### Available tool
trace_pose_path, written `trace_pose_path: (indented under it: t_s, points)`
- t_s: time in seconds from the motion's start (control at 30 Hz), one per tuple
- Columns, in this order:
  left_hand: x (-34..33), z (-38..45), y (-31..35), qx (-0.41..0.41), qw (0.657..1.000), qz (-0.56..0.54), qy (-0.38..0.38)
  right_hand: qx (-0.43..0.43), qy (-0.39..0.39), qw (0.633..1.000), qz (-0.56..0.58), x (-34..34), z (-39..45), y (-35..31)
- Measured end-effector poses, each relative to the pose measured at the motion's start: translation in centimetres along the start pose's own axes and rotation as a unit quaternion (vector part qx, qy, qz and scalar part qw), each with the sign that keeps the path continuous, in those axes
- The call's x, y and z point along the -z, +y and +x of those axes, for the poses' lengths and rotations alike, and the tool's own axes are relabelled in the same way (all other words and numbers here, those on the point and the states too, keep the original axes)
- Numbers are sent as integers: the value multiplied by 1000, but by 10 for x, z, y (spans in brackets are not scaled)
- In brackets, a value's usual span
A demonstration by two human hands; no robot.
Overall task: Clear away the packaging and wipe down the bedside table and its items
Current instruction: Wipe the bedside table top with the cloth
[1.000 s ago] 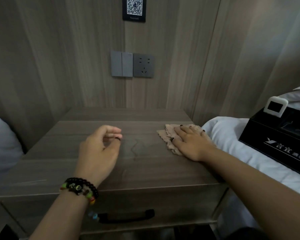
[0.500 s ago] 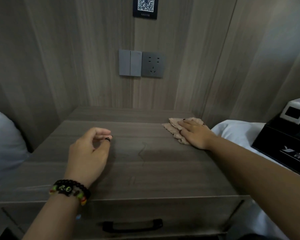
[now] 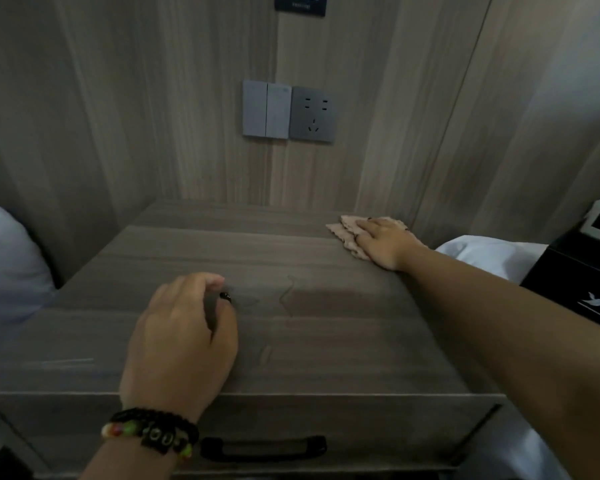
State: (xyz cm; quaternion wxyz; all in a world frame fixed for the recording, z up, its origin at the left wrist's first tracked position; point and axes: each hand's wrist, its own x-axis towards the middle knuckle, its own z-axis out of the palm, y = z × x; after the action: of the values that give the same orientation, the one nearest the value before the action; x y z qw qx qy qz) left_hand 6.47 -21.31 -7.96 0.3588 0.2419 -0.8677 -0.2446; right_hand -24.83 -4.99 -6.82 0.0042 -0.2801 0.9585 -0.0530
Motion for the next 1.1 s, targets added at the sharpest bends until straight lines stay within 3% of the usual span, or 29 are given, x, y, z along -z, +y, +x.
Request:
trace_pose_path:
  t_s: [0.23,0.43,0.6,0.87,1.1]
  points:
    - [4,-1,2,10,1000,-4,14,-20,12,1000,10,0,-13,-1]
    - [2,-5,-1,23,995,-79,47,-35,23,997,62,-1,-123,1]
    - [-2,-8,10,55,983,-159,71,-85,65,993,40,-7,-203,-31]
    - [-2,-10,17,111,953,-262,101,-162,130,972,106,-1,-194,-91]
    - [15,-4,-6,150,937,-278,151,-154,45,967,198,-11,-170,-143]
